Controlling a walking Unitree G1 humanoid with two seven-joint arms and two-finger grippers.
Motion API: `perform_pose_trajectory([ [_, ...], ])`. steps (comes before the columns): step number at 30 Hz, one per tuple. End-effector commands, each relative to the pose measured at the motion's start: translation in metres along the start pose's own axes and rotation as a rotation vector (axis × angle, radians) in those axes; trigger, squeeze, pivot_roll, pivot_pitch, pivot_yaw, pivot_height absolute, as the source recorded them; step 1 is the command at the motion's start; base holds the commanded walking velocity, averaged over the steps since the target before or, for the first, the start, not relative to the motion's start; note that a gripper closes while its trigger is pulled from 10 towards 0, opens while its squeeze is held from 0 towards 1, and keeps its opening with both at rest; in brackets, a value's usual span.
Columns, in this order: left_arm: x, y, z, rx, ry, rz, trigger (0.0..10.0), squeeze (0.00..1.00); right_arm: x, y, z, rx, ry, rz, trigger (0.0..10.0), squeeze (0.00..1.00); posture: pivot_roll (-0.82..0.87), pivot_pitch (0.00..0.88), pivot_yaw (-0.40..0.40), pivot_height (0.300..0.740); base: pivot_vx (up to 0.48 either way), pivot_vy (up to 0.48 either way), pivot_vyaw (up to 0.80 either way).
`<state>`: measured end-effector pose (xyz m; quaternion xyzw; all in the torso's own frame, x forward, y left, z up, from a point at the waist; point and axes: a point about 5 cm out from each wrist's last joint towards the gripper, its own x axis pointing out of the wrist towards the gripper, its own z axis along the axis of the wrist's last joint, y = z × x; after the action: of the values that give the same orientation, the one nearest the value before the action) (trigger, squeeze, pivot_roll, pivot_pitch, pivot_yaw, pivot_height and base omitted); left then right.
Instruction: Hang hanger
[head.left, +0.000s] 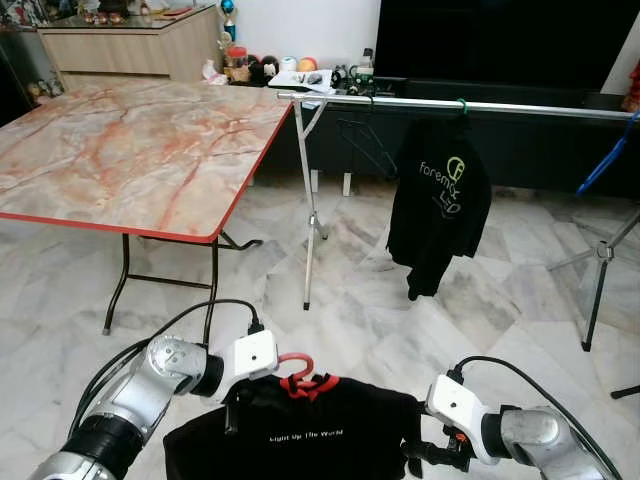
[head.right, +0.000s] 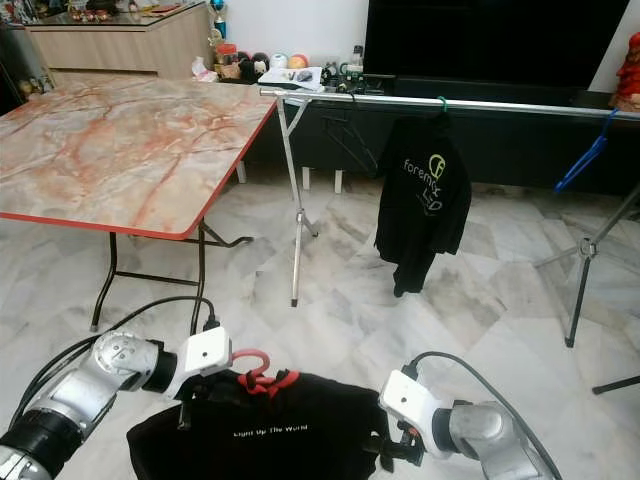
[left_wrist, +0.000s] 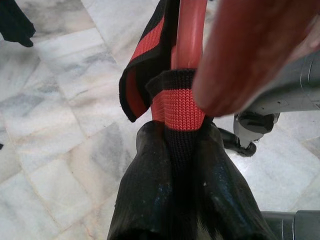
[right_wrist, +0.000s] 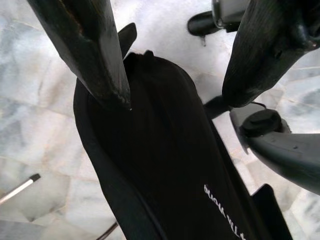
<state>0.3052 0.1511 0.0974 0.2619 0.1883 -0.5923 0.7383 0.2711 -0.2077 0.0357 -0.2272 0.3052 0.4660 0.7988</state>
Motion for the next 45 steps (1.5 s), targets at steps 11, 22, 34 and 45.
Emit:
perform_pose_trajectory([
  [11, -0.008, 0.002, 0.013, 0.031, -0.035, -0.014, 0.0, 0.00, -0.005, -0.029, 0.006, -0.027, 0.014, -0.260, 10.0, 0.00, 0.05, 0.062, 0.024, 0.740, 0.000, 0.000, 0.00],
  [22, -0.013, 0.004, 0.015, 0.025, -0.035, -0.014, 0.0, 0.00, 0.007, -0.012, -0.004, 0.001, 0.042, -0.127, 10.0, 0.00, 0.06, 0.063, 0.025, 0.740, 0.000, 0.000, 0.00],
  [34, -0.021, -0.003, 0.027, 0.044, -0.065, -0.094, 0.0, 0.00, 0.008, -0.016, -0.009, 0.032, 0.055, -0.203, 10.0, 0.00, 0.06, 0.067, 0.031, 0.740, 0.000, 0.000, 0.00],
  [45, -0.030, -0.008, 0.026, 0.049, -0.044, -0.134, 0.0, 0.00, 0.009, -0.021, -0.007, 0.040, 0.035, -0.251, 10.0, 0.00, 0.07, 0.066, 0.029, 0.740, 0.000, 0.000, 0.00],
])
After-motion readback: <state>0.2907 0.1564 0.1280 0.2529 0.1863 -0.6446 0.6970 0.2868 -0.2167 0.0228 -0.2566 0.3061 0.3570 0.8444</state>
